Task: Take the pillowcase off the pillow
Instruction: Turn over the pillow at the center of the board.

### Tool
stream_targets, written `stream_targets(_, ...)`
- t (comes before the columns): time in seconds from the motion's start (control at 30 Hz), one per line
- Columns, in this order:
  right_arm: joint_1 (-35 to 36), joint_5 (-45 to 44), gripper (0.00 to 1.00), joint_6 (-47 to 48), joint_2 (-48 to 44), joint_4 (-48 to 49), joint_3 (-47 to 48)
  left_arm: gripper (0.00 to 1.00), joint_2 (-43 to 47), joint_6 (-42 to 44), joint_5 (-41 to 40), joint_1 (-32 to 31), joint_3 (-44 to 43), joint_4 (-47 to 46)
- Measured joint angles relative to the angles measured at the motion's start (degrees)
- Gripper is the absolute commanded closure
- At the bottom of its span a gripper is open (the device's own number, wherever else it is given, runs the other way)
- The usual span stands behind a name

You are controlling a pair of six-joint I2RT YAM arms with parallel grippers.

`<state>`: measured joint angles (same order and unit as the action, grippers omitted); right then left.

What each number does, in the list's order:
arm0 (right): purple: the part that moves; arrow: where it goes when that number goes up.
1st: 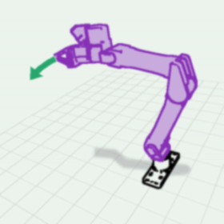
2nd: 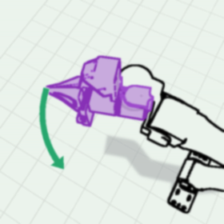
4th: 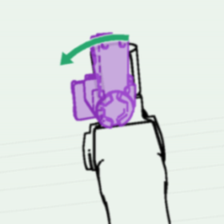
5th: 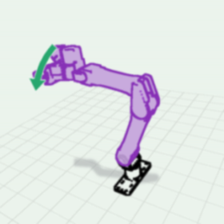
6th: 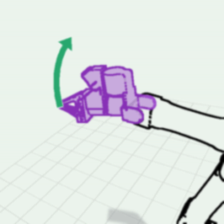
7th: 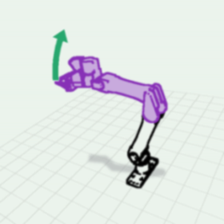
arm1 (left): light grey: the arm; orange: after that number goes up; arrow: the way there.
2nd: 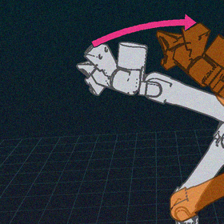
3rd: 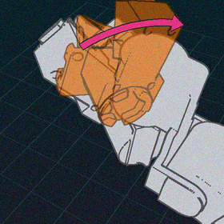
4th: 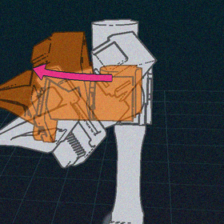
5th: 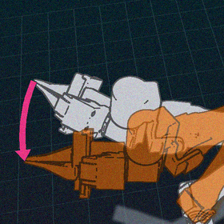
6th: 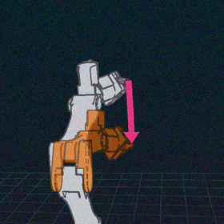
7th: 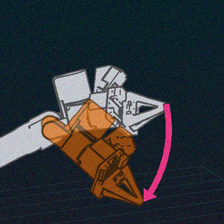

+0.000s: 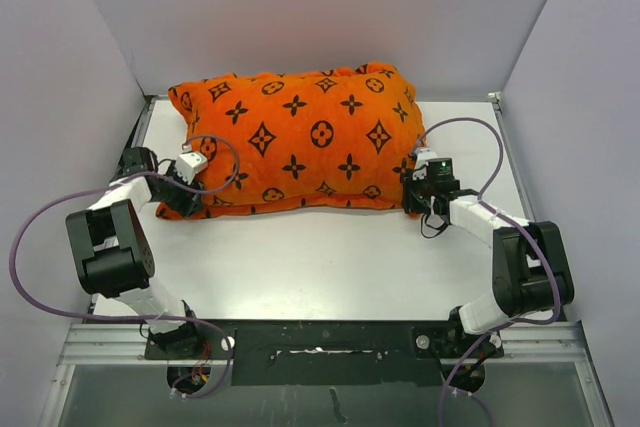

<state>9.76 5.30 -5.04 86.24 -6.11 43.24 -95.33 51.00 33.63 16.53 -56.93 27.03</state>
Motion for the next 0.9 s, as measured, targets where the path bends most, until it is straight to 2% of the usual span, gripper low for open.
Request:
stream_targets(0.03,0.0,0.3,0.76,-0.1,0.0,0.1,0.0,0.58,-0.3,-0.5,-0.4,0.0,0.1,-1.3)
stream_targets(0.1,0.1,0.9,0.83,-0.4,0.0,0.2,0.0,0.82,-0.5,-1.6,-0.7,0.0,0.7,-3.2)
stream_targets(0.17,0.4,1.4,0.9,-0.7,-0.3,0.1,-0.2,0.98,-0.5,-2.4,-0.7,-0.2,1.5,-4.3)
stream_targets(0.23,0.6,1.5,1.0,-1.0,-1.2,0.0,-0.6,1.0,-0.5,-2.8,-0.6,-0.2,2.4,-5.2)
stream_targets(0.4,1.0,1.4,1.0,-2.1,-6.0,-1.5,-2.0,1.0,0.4,-3.3,-0.1,0.5,3.1,-5.1)
stream_targets(0.53,2.1,0.5,1.0,-3.9,-10.1,-3.8,-2.4,1.0,4.1,-3.5,1.2,3.0,2.9,-1.0)
stream_targets(0.67,5.1,-1.4,1.0,-6.7,-17.6,-6.2,-5.4,1.0,8.0,-2.6,3.1,6.1,0.6,6.7)
stream_targets(0.9,14.6,-8.4,1.0,-15.2,-32.8,-15.1,-7.9,1.0,12.4,2.2,5.9,11.2,-4.8,24.5)
